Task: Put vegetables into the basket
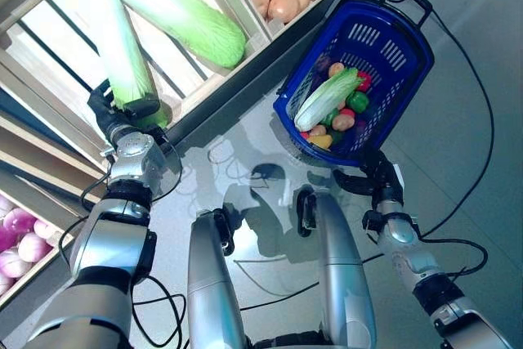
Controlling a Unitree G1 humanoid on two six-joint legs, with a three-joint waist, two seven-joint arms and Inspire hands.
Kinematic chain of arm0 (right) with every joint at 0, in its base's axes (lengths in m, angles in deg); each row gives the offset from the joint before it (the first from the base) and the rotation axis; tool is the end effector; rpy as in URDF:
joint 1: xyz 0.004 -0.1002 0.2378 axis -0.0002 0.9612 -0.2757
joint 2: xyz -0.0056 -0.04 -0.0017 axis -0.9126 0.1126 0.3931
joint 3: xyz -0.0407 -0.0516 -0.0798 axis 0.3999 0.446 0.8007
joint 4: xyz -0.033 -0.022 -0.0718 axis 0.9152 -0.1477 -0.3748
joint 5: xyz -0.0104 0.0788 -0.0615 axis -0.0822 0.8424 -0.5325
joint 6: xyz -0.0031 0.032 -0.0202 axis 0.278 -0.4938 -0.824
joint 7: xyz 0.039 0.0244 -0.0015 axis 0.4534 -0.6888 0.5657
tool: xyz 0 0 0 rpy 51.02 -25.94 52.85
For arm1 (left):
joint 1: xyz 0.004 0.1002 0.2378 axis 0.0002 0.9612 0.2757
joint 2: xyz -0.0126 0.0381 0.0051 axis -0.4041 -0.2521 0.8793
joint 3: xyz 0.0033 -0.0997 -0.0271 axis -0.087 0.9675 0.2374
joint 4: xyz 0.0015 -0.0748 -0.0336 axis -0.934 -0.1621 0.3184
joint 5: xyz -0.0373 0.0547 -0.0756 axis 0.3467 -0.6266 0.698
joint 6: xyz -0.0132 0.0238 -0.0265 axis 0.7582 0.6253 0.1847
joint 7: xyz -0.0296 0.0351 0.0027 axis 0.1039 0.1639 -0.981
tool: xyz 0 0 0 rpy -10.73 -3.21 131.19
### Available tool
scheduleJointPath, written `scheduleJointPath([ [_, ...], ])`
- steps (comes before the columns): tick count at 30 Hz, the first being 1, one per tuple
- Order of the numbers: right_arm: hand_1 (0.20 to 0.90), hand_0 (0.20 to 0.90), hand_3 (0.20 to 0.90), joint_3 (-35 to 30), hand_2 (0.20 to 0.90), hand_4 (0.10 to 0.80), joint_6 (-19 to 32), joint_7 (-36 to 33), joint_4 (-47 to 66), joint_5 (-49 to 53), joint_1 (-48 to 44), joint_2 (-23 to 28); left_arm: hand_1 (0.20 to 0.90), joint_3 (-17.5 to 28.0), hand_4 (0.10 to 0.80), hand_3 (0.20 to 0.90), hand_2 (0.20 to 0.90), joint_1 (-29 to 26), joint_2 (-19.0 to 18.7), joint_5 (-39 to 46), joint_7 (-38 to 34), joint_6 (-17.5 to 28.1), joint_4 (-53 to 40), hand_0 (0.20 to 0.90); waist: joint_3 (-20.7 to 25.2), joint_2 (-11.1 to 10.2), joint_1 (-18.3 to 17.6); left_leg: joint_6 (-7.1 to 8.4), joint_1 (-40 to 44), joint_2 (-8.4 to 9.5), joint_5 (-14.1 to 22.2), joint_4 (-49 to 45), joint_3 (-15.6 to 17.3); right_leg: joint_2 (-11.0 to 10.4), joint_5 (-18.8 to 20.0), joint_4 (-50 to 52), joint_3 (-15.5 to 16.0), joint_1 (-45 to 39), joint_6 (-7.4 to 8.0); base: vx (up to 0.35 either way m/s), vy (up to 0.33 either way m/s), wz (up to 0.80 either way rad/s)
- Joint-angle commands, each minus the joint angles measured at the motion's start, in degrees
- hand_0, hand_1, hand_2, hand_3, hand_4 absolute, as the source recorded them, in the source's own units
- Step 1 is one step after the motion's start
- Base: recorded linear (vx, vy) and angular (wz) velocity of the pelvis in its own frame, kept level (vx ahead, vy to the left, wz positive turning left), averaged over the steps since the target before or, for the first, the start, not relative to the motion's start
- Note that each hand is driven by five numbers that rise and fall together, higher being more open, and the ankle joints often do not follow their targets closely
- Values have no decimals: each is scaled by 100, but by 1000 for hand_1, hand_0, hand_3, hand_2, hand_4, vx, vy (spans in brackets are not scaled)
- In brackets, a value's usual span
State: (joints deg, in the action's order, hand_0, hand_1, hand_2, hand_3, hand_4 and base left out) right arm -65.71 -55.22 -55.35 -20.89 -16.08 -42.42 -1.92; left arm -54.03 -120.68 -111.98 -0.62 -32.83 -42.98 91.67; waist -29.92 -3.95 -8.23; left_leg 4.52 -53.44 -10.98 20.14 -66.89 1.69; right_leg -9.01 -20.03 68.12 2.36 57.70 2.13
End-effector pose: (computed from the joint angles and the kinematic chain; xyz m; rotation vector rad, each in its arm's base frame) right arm 0.2540 -0.1895 0.0377 0.0198 0.0728 -0.1764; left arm 0.3434 0.2644 0.1498 -0.1274 0.0216 0.8231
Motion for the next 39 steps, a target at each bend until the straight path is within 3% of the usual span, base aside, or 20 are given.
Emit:
scheduleJointPath([
  [1, 900, 900, 900, -264, 900, 800, 589, -59, 522, 151, -182, 77, 300, -259, 400, 300, 300, 93, -39, -106, 151, 0, -7, 300, 34, 24, -63, -104, 646, -98, 331, 298, 130, -329, 7, -490, -206, -825, 236, 53, -4, 7],
  [11, 900, 900, 900, -332, 900, 800, 837, -105, 561, -86, 235, 2, 300, -14, 400, 300, 300, 982, -115, -7, 528, 190, -359, 300, 610, 174, -69, -76, 1970, -81, -128, 1651, 395, -341, 288, -1519, -179, -2013, 237, 58, 5, 2],
  [12, 900, 900, 900, -367, 900, 800, 844, -104, 622, -133, 356, -11, 300, 48, 400, 300, 300, 1170, -112, 34, 576, 207, -543, 300, 755, 205, -59, -121, 2178, -55, -420, 2038, 459, -341, 529, -1865, -135, -2219, 196, 64, -5, 0],
  [16, 900, 900, 900, -427, 900, 800, 929, -111, 682, -295, 641, -122, 300, 184, 400, 300, 300, 1620, -7, 2, 612, 293, -895, 300, 1027, 252, -32, -140, 2847, -2, -622, 2705, 536, -359, 650, -2454, -85, -2884, 222, 97, 1, 0],
  [22, 900, 900, 900, -467, 900, 800, 1013, -31, 725, -547, 1070, -405, 300, 416, 400, 300, 300, 2380, 325, -324, 908, 646, -1395, 300, 1611, 348, 61, -131, 4187, 111, -1083, 4083, 678, -425, 982, -3866, 162, -4285, 331, 163, -7, 3],
  [27, 900, 900, 900, -489, 900, 800, 1103, -138, 851, -828, 1393, -607, 300, 376, 400, 300, 300, 3006, 723, -561, 1064, 1046, -2011, 300, 2025, 474, 140, -116, 5082, 295, -1575, 5363, 787, -278, 1383, -5184, 377, -5259, 427, 181, -27, 5],
  [32, 900, 900, 900, -600, 900, 800, 1178, 129, 927, -648, 1551, -880, 300, 356, 400, 300, 300, 3493, 1118, -554, 1227, 1515, -2502, 300, 2231, 530, 215, -100, 5596, 446, -1895, 6277, 738, -150, 1764, -6115, 448, -5833, 523, 90, -20, 3],
  [34, 900, 900, 900, -649, 900, 800, 1135, 640, 1147, -487, 1667, -1006, 300, 294, 400, 300, 300, 3814, 1275, -1170, 1072, 1797, -3057, 300, 2333, 545, 288, -101, 5816, 528, -2036, 6756, 739, -82, 2004, -6594, 480, -6066, 555, 52, -36, 7],
  [37, 900, 900, 900, -670, 900, 800, 1105, 1318, 1505, -106, 1774, -1108, 300, 120, 400, 300, 300, 4098, 1310, -1732, 948, 1712, -3836, 300, 2389, 529, 376, -112, 5939, 585, -2122, 7076, 733, -16, 2145, -6888, 549, -6199, 568, 14, -49, 2],
  [39, 900, 900, 900, -709, 900, 800, 1057, 1302, 1628, -21, 1809, -1167, 300, 7, 400, 300, 300, 4223, 1351, -1993, 992, 1658, -4206, 300, 2413, 499, 430, -126, 5944, 620, -2116, 7151, 695, 25, 2190, -7008, 585, -6253, 570, -13, -71, 2],
])
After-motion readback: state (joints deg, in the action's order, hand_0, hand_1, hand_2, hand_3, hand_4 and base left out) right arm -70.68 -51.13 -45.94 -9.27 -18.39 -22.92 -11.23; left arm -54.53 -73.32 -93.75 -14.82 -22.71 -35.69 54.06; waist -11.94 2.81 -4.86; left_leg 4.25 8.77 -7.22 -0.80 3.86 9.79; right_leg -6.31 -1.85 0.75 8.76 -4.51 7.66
